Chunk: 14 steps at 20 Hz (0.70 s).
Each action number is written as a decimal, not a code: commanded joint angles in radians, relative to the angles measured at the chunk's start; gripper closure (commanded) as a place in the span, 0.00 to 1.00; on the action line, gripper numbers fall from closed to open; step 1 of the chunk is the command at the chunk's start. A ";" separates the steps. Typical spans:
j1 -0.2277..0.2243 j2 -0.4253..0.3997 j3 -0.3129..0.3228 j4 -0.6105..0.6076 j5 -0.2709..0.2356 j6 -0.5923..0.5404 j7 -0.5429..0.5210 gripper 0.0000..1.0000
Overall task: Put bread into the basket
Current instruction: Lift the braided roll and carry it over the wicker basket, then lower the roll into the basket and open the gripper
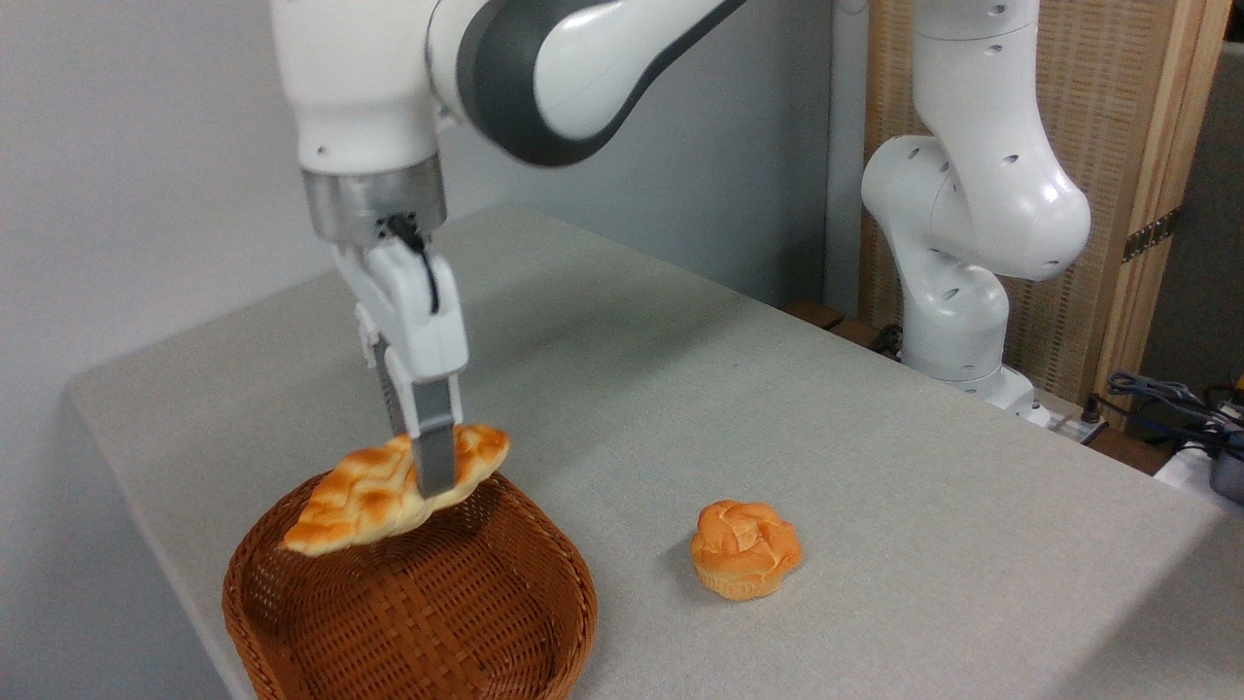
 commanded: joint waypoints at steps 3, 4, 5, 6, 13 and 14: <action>-0.001 0.072 -0.050 0.025 0.038 0.075 -0.003 0.00; -0.001 0.077 -0.052 0.024 0.038 0.094 -0.005 0.00; -0.001 0.078 -0.052 0.024 0.038 0.099 -0.004 0.00; -0.001 0.080 -0.052 0.024 0.038 0.099 -0.004 0.00; -0.001 0.082 -0.053 0.024 0.038 0.100 -0.003 0.00; -0.001 0.082 -0.053 0.024 0.038 0.100 -0.005 0.00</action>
